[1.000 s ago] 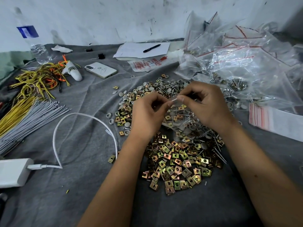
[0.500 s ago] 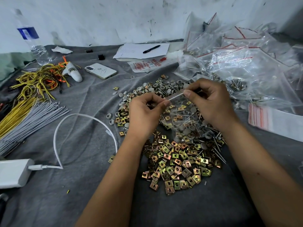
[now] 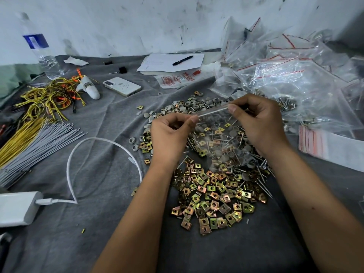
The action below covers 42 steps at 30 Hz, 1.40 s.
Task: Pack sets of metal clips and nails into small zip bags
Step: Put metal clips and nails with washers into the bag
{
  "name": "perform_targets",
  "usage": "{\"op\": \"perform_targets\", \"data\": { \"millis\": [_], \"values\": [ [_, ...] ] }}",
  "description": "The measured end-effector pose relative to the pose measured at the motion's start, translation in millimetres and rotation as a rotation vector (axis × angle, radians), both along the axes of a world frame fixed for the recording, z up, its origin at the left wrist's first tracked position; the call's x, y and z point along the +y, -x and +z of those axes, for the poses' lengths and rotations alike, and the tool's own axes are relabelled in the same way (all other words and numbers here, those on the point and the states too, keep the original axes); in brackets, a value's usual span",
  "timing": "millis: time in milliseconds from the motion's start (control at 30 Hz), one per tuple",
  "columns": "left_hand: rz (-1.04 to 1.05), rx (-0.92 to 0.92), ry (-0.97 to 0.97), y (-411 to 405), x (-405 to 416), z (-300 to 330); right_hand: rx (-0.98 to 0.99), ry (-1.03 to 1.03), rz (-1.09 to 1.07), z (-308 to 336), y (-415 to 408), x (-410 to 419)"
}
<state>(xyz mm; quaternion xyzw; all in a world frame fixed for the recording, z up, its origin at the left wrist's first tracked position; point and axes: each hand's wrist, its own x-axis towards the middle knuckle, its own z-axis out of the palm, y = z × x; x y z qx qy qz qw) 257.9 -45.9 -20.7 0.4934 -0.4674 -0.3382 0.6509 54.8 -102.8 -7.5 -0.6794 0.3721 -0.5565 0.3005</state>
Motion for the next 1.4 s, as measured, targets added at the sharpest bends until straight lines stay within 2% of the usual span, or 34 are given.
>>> {"op": "perform_targets", "data": {
  "millis": [233,367,567,667,767,867,967,1033,1167,1400],
  "values": [
    [-0.055,0.059,0.049,-3.9,-1.6,-4.7,0.022,-0.068,0.079,0.4,-0.9,2.5],
    [-0.105,0.0,0.03,0.6,-0.8,-4.5,0.067,-0.027,0.131,1.3,-2.9,4.5],
    [-0.301,-0.055,-0.084,10.3,5.9,2.6,-0.078,0.001,0.178,2.8,-1.8,4.1],
    [-0.361,-0.198,-0.13,13.6,8.2,3.5,-0.272,-0.057,0.155,3.2,-3.0,3.2],
    [-0.362,-0.254,-0.111,16.2,11.6,6.9,-0.431,-0.094,0.084,4.1,1.8,-1.9],
    [-0.263,-0.235,-0.105,18.3,14.6,9.2,-0.341,-0.156,0.092,3.8,2.9,-0.5],
    [-0.108,-0.261,-0.074,17.7,15.2,6.6,-0.021,-0.304,0.173,0.1,-7.4,6.0],
    [-0.021,-0.328,-0.042,17.2,13.0,6.4,0.158,-0.27,0.165,-2.5,-14.5,8.5],
    [-0.071,-0.314,-0.085,27.1,12.2,7.8,0.029,-0.296,0.077,-0.8,-12.8,6.7],
    [0.009,-0.325,-0.098,83.5,-25.5,38.9,0.045,-0.211,-0.292,9.8,9.2,-13.9]
  ]
}}
